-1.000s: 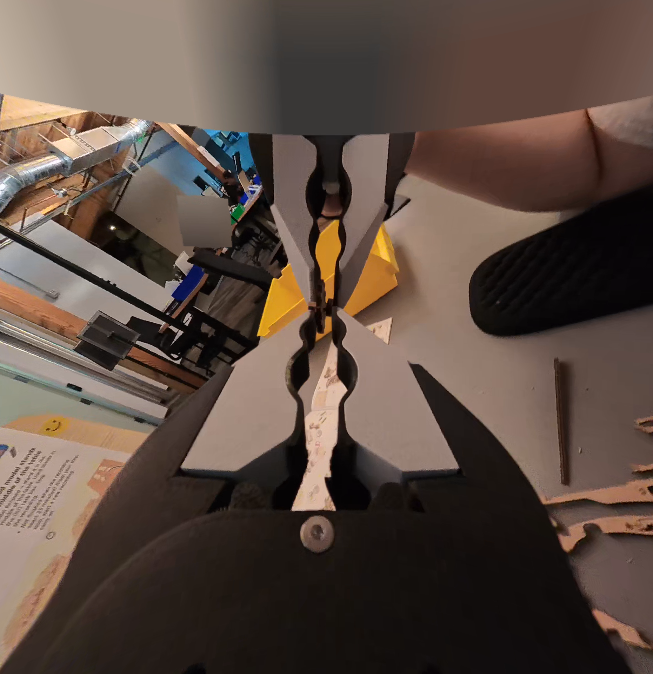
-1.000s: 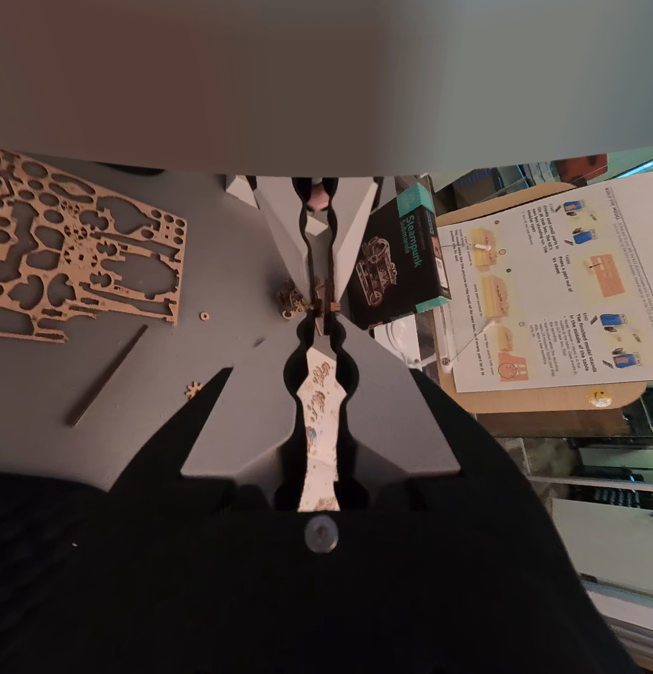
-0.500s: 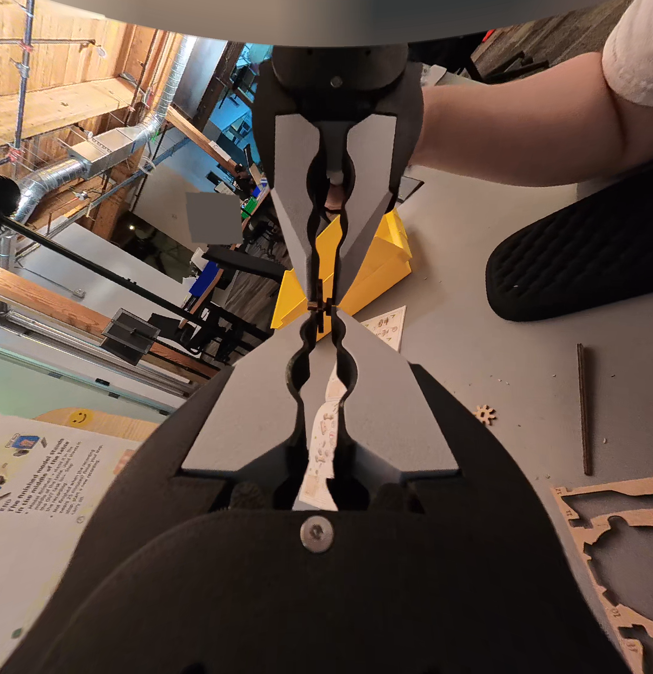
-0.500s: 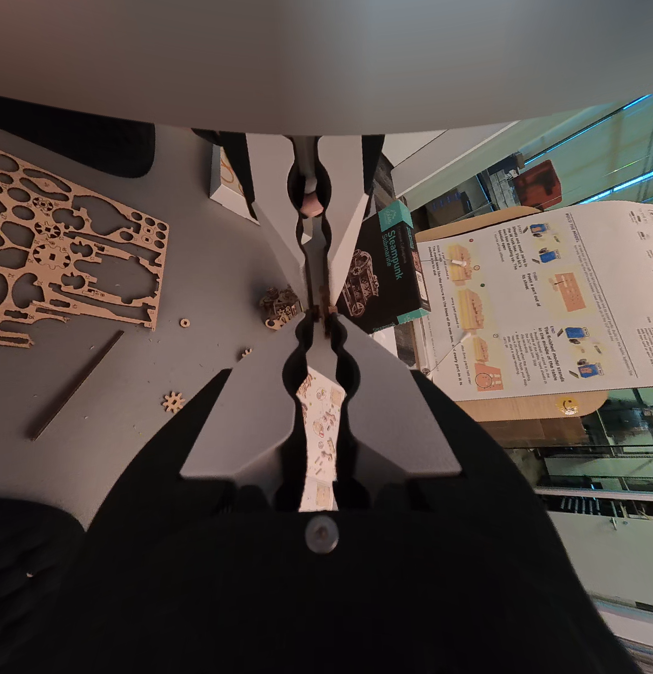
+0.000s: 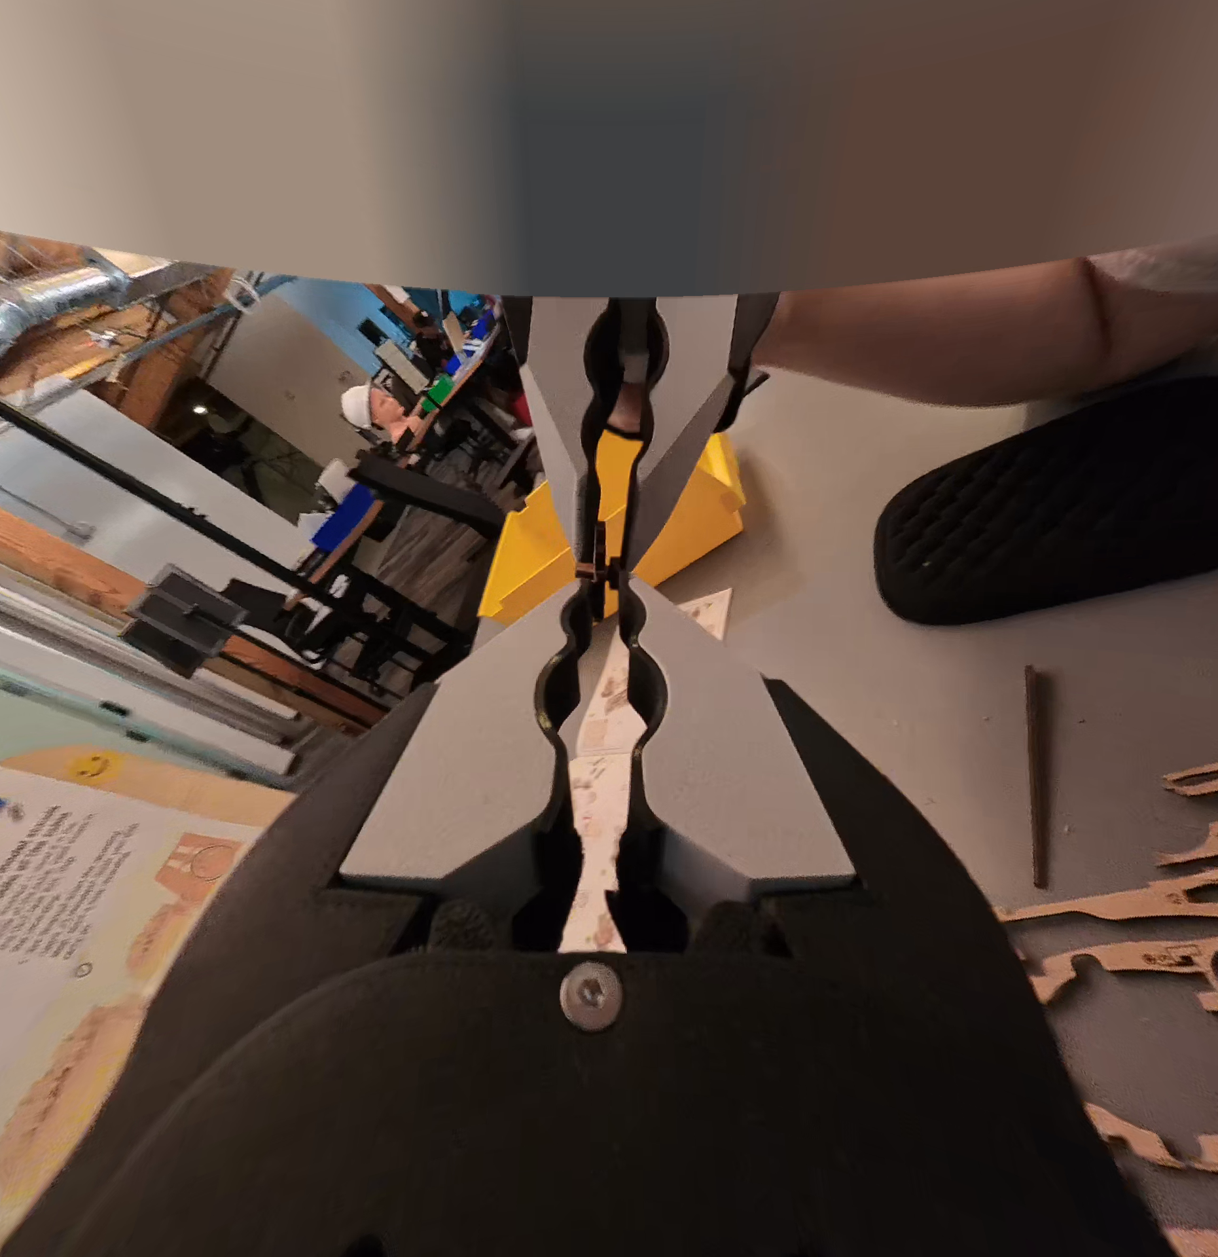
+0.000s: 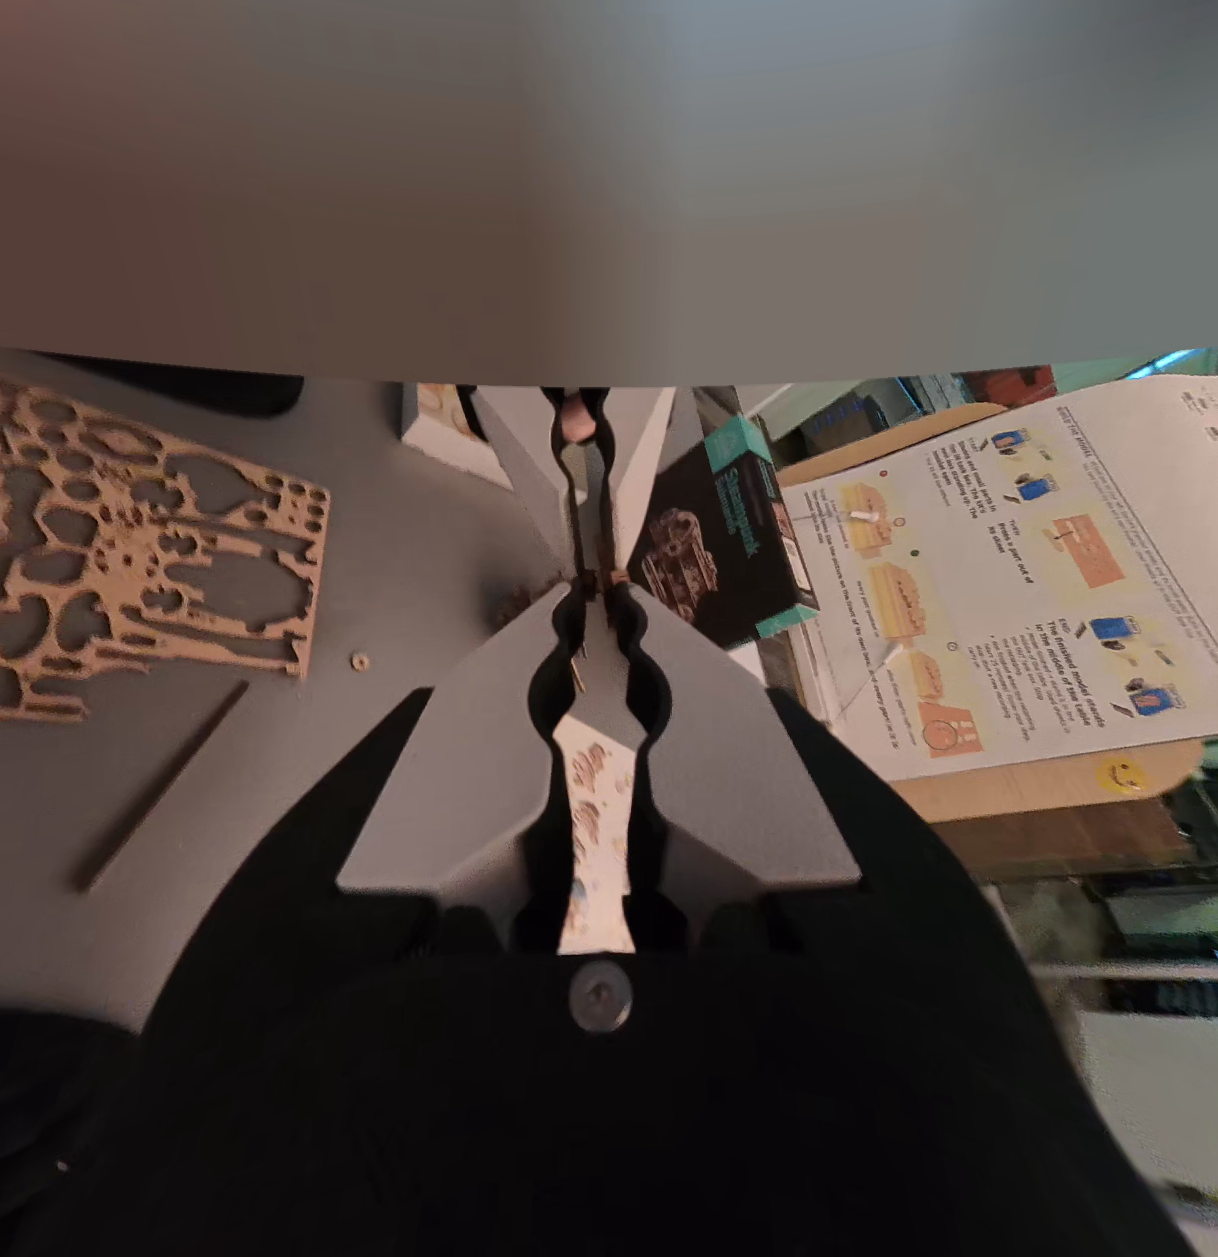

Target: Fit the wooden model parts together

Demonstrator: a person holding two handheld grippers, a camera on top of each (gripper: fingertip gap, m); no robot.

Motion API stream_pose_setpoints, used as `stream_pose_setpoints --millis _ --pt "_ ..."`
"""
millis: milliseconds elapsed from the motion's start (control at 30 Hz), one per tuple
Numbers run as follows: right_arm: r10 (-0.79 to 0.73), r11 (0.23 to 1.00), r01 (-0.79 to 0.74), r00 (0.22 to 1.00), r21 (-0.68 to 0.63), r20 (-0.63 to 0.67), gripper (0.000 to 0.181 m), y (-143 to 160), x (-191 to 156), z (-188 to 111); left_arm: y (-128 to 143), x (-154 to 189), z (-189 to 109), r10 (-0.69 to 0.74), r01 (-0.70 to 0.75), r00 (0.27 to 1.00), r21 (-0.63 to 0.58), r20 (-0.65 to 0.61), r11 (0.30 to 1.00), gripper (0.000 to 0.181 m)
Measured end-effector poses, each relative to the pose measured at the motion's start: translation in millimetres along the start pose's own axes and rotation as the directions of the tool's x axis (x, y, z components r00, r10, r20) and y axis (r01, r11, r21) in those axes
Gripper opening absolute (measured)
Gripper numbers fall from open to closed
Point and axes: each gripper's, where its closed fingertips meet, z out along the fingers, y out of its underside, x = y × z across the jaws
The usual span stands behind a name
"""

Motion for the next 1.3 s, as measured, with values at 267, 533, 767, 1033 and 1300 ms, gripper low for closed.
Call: stream_pose_setpoints --millis 267,533,767,1033,1300 --pt "-0.004 0.999 0.003 0.999 0.032 0.048 0.007 -3 -7 -4 -18 7 -2 -0.083 0.09 0.994 0.095 -0.076 0.991 0.004" --pt "0.045 0.997 -0.05 0.995 0.057 0.088 0.01 -10 -10 -9 -19 7 -3 -0.034 0.039 0.998 0.09 -0.059 0.995 0.004" --pt "-0.032 0.999 0.03 0.995 0.03 0.089 0.004 -9 -16 -7 -18 15 -3 -0.007 0.015 0.995 0.083 -0.095 0.996 0.005" --pt "-0.051 0.999 0.052 0.982 -0.002 0.18 0.003 -2 -31 -6 -11 28 -1 -0.008 0.016 0.984 0.047 -0.179 0.999 0.004" --pt "0.021 1.0 -0.024 0.991 0.021 0.133 0.005 -4 -20 -2 -10 18 -5 0.042 -0.043 0.993 -0.011 -0.114 0.999 0.004"
